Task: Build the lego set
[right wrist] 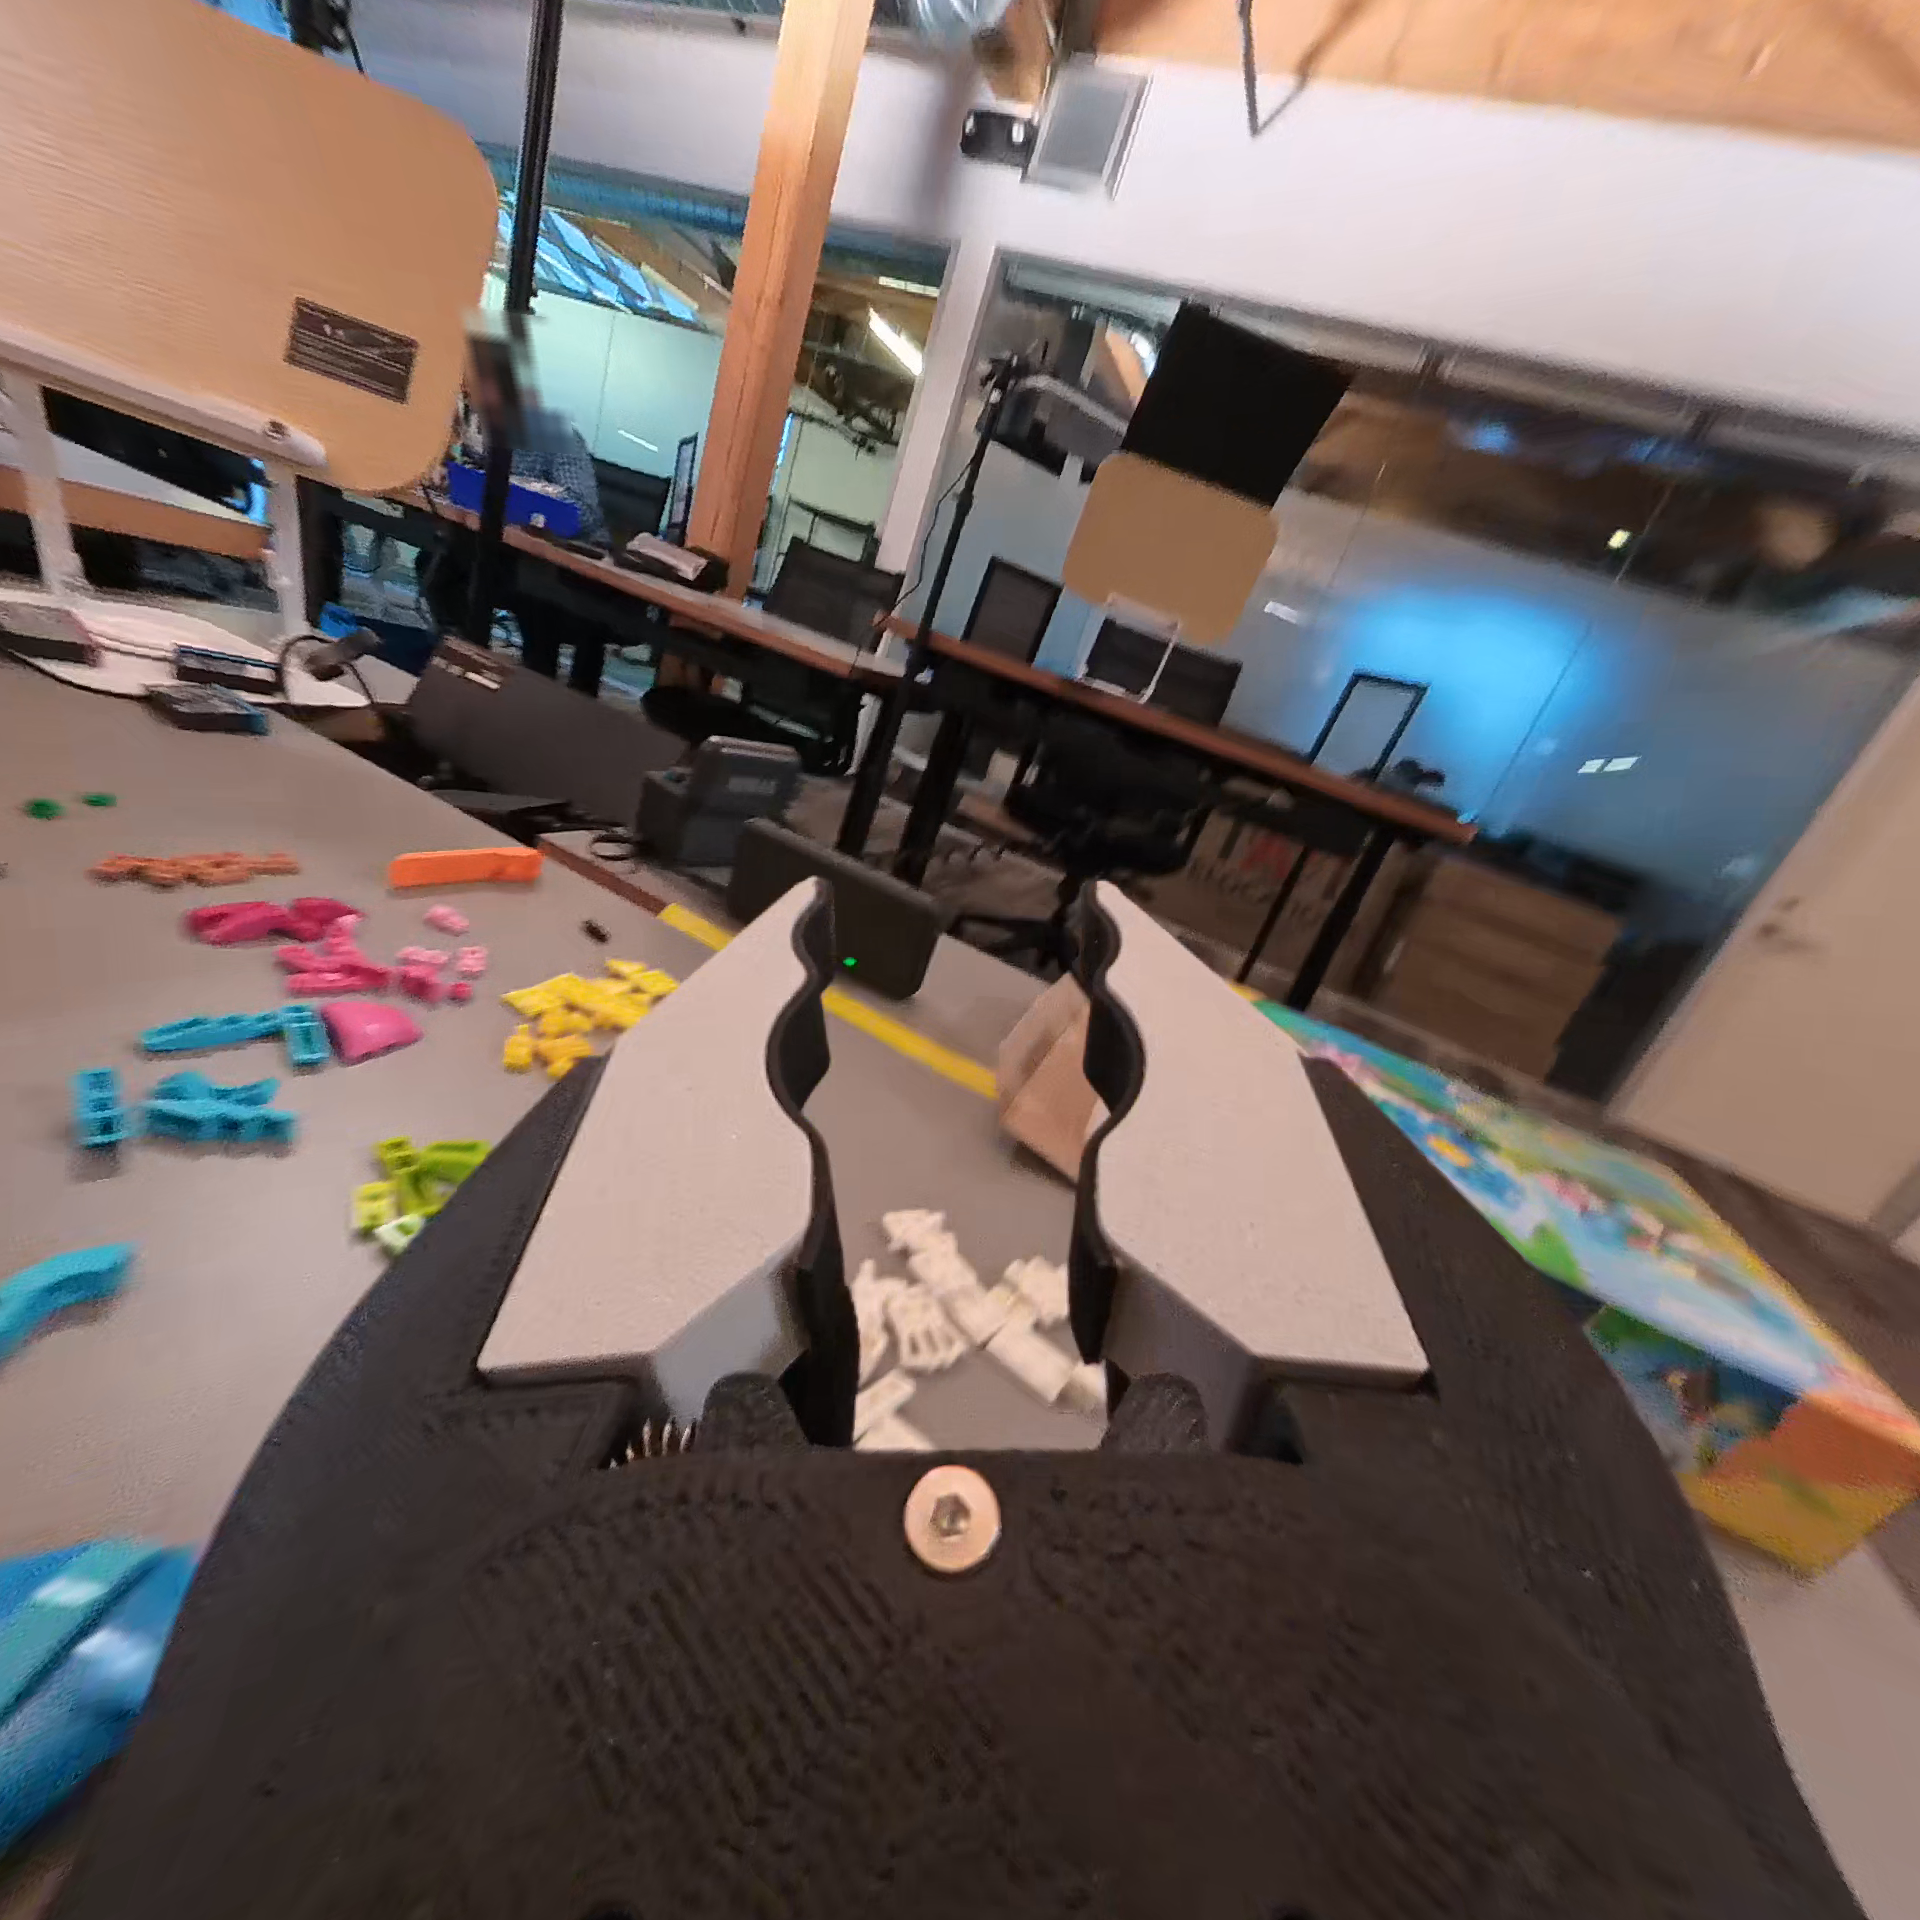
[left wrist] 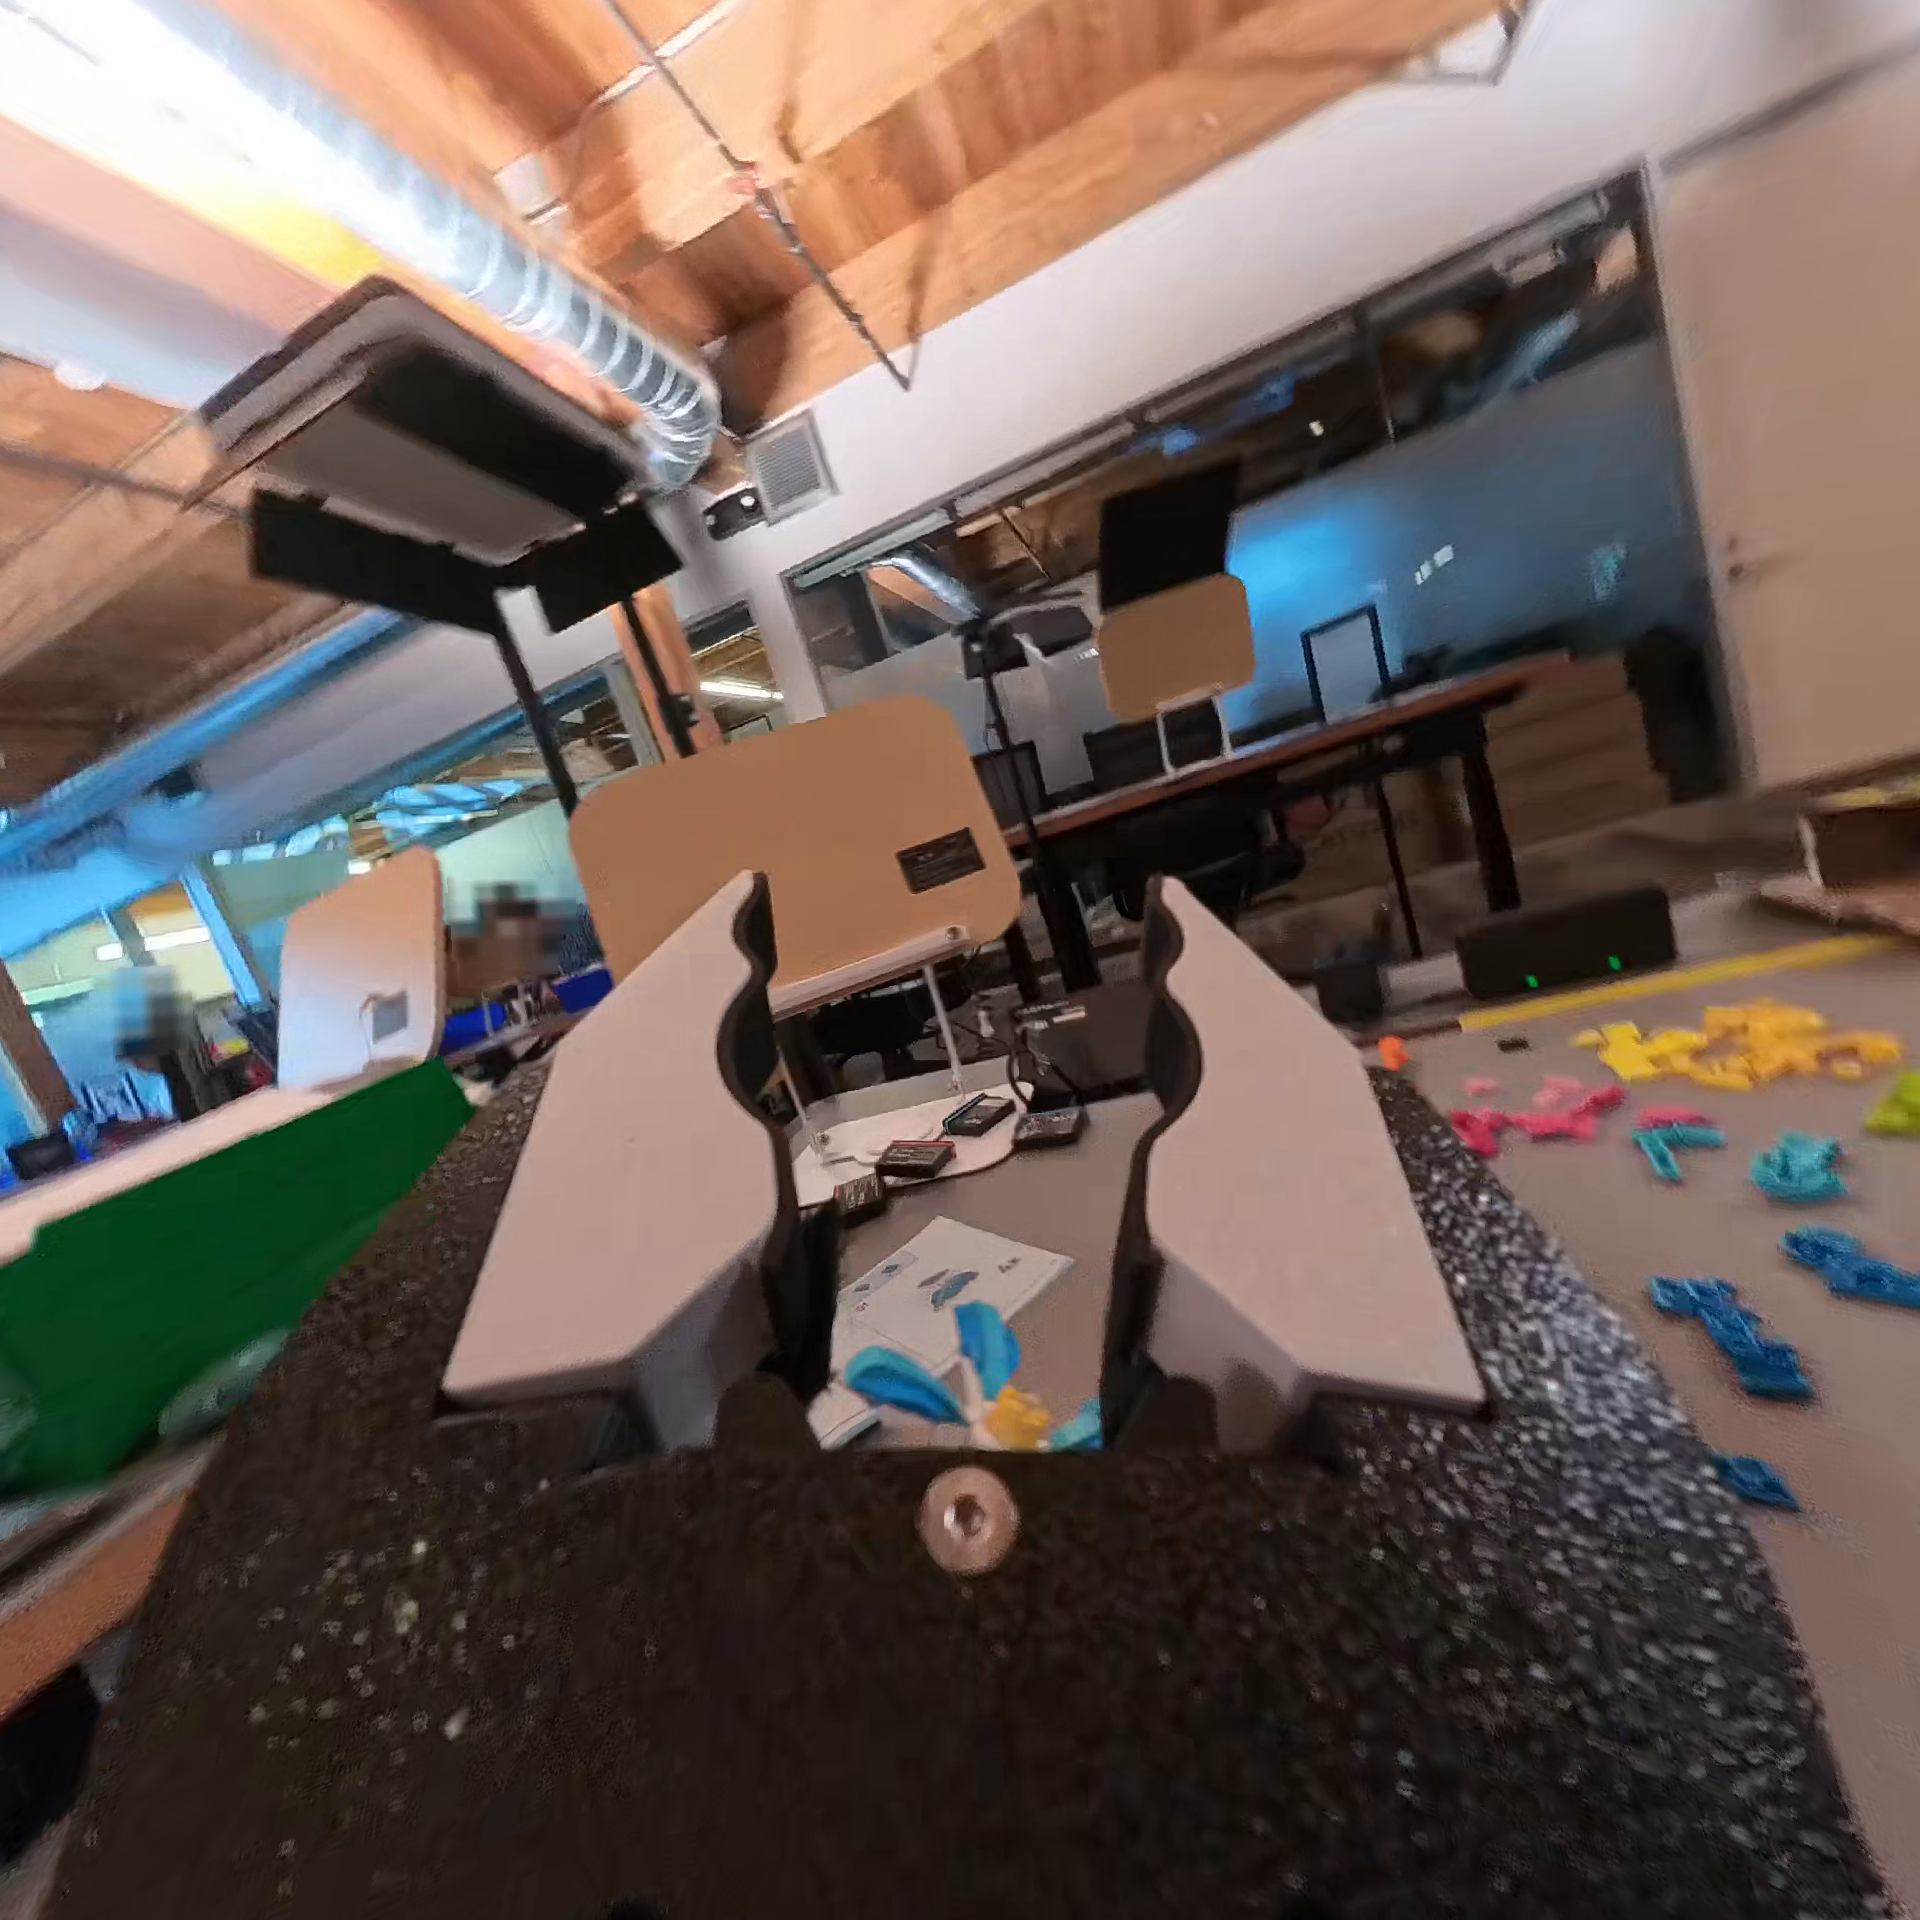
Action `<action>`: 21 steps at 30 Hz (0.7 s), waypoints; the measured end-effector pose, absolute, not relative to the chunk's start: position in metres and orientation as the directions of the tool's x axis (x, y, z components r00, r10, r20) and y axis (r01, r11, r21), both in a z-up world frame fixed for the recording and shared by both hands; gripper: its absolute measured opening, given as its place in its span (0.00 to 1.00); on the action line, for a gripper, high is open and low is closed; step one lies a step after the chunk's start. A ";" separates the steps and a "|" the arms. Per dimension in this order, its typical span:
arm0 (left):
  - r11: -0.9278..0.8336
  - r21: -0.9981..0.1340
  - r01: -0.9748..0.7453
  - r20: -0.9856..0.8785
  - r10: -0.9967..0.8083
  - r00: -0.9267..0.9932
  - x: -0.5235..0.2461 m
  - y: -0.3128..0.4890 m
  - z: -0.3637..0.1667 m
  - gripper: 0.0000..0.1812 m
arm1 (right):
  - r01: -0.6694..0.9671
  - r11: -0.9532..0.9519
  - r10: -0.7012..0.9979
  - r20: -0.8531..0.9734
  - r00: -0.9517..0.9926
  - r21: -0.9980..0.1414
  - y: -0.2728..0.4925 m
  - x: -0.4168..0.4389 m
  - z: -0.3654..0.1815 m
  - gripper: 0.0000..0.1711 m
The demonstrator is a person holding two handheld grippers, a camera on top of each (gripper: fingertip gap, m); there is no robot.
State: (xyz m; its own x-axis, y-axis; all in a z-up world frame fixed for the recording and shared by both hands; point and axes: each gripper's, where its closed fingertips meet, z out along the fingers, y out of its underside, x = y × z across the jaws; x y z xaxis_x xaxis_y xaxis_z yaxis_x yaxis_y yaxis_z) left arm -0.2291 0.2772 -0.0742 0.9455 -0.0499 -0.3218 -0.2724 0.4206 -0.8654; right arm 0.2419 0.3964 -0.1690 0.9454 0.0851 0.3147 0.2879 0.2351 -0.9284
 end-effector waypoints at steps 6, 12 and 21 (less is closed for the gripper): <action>0.418 -0.855 -0.307 -0.420 -0.211 0.882 -0.141 0.275 -0.088 0.41 | 0.362 0.370 0.159 0.442 0.883 -0.856 0.395 0.217 -0.169 0.27; 0.275 -0.933 -0.232 -0.330 -0.399 0.855 -0.082 0.294 -0.131 0.40 | 0.284 0.390 0.258 0.399 0.880 -0.876 0.381 0.210 -0.174 0.27; 0.047 -0.964 -0.263 -0.231 -0.645 0.729 -0.038 0.286 -0.207 0.34 | 0.174 0.344 0.218 0.259 0.941 -0.923 0.388 0.240 -0.173 0.27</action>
State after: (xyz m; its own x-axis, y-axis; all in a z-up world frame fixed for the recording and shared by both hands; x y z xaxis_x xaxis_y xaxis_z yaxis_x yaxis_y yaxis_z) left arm -0.0375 0.2860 -0.2071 0.7289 -0.6446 -0.2307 -0.2635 0.0469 -0.9635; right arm 0.2396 0.3880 -0.1731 0.9409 0.2179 0.2591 0.1745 0.3437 -0.9227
